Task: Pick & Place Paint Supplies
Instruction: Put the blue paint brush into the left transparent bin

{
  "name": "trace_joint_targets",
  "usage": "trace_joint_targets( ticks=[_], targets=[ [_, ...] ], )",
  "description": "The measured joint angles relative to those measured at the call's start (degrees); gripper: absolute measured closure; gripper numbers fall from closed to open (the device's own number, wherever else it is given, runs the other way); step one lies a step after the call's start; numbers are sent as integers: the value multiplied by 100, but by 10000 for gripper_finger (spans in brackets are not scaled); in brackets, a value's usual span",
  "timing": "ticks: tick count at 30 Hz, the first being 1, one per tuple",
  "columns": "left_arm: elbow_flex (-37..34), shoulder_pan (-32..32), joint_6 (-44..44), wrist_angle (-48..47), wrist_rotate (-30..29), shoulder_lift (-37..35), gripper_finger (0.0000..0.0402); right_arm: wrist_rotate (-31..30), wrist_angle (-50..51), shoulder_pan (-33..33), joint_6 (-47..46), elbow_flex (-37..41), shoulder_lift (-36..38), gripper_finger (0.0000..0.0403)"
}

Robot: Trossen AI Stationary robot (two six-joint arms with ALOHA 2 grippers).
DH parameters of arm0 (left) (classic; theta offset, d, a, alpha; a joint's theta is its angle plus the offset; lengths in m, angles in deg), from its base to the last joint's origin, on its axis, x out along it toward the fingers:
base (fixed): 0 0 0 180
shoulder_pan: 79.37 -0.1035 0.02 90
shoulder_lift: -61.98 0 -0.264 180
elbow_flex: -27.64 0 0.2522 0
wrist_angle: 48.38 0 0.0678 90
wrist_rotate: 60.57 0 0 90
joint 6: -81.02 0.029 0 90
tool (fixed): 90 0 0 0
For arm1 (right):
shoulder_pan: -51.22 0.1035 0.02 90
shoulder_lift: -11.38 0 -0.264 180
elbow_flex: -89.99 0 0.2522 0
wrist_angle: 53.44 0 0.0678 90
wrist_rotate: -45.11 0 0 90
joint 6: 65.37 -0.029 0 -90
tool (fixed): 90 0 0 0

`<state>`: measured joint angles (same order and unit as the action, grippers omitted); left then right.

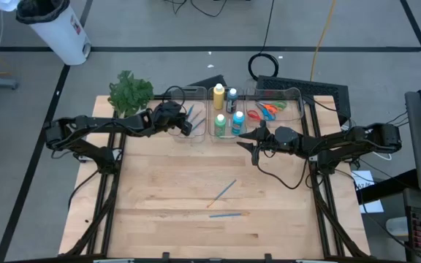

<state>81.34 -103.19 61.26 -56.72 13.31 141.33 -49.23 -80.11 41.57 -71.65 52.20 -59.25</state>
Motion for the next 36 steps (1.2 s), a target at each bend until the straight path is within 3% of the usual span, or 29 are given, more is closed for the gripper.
trace_joint_targets(
  ticks=[9,12,17,21,28,32,36],
  targets=[
    [-2,428,208,627,396,-35,334,9,82,257,209,0,0,243],
    [-4,577,148,750,514,-125,334,11,82,542,435,0,0,230],
    [-7,938,43,967,1274,-427,334,15,84,1156,877,2,0,211],
    [-7,1515,85,1866,1316,-436,325,10,84,1573,1004,2,0,201],
    [-2,2465,140,3382,1374,258,244,5,100,2184,1001,2,-13,197],
    [-2,2974,179,3501,1769,714,186,-1,89,2504,1001,2,-17,197],
    [-2,3661,357,3522,1490,1297,154,-16,86,2721,999,2,-17,201]
  ],
)
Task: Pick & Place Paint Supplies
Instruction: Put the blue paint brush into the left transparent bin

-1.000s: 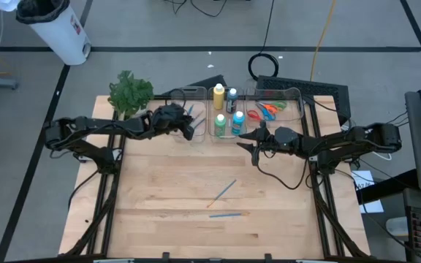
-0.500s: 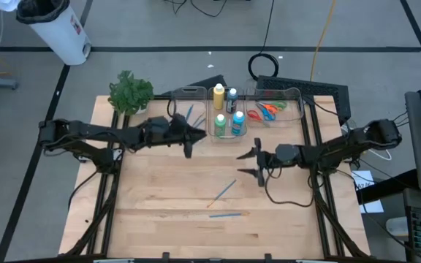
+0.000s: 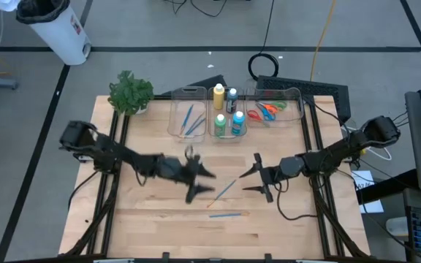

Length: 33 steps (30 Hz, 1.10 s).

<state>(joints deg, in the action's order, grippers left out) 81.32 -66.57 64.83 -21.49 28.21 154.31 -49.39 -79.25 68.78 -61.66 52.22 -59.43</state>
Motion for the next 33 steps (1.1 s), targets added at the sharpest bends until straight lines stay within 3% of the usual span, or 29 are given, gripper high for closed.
trace_joint_targets(
  ticks=[7,11,19,25,28,33],
  targets=[
    [340,806,111,-151,-1342,1220,147,-14,-2,162,-222,2,0,202],
    [847,958,-370,-1153,-1868,1730,147,-12,4,168,-371,2,0,204],
    [1806,1073,-1185,-2893,-2136,2464,146,-14,62,168,-455,2,0,204],
    [1928,1076,-1496,-3737,-2180,2497,152,-18,140,168,-459,2,-2,205],
    [1930,1066,-1671,-4002,-2139,2495,177,-24,146,168,-459,2,-2,205],
    [1908,1069,-1717,-4008,-2116,2497,254,-34,147,168,-459,2,-2,205]
  ],
)
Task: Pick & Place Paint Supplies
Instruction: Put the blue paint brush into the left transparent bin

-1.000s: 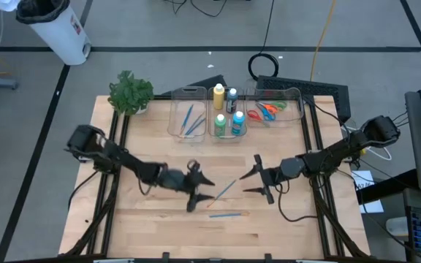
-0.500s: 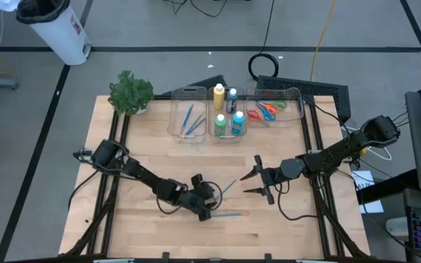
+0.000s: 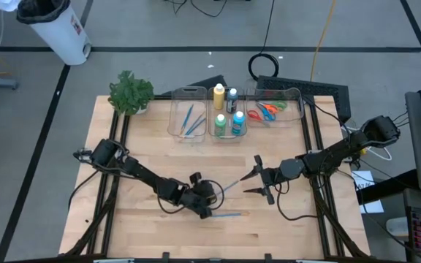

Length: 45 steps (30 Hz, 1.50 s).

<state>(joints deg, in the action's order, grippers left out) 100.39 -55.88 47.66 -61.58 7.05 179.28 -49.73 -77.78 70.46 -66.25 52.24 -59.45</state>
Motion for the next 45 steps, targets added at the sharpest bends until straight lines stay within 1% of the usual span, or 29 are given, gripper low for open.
trace_joint_targets(
  ticks=[4,7,9,14,18,45],
  targets=[
    [-13,14,-1,29,12,2,323,-2,15,0,-41,0,0,205],
    [-13,13,0,48,147,2,370,-1,26,0,-132,0,0,205],
    [-13,13,2,56,195,0,390,0,26,0,-145,0,0,205],
    [-17,13,33,62,223,0,382,0,25,0,-146,0,0,205],
    [-18,15,130,62,234,-2,395,0,23,0,-146,0,0,205],
    [-19,-22,39,62,291,-7,397,13,24,0,-149,0,0,205]
  ],
)
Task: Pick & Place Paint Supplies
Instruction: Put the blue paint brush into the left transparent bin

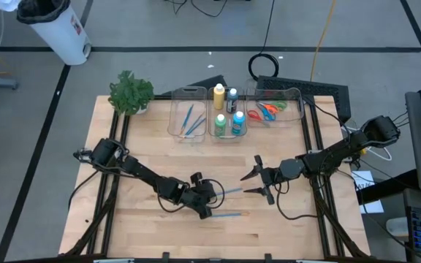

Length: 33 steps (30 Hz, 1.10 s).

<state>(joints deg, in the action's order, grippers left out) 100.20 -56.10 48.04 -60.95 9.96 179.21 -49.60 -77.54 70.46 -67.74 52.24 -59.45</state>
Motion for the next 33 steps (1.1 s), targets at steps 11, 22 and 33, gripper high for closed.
trace_joint_targets(
  ticks=[11,22,33],
  targets=[
    [-27,61,435,-80,60,-325,399,4,1,-2,-22,0,0,205],
    [-46,486,685,-311,-618,-671,401,6,65,-2,-60,0,2,205],
    [-31,520,854,275,-586,-684,401,5,88,-2,-149,0,2,205]
  ],
)
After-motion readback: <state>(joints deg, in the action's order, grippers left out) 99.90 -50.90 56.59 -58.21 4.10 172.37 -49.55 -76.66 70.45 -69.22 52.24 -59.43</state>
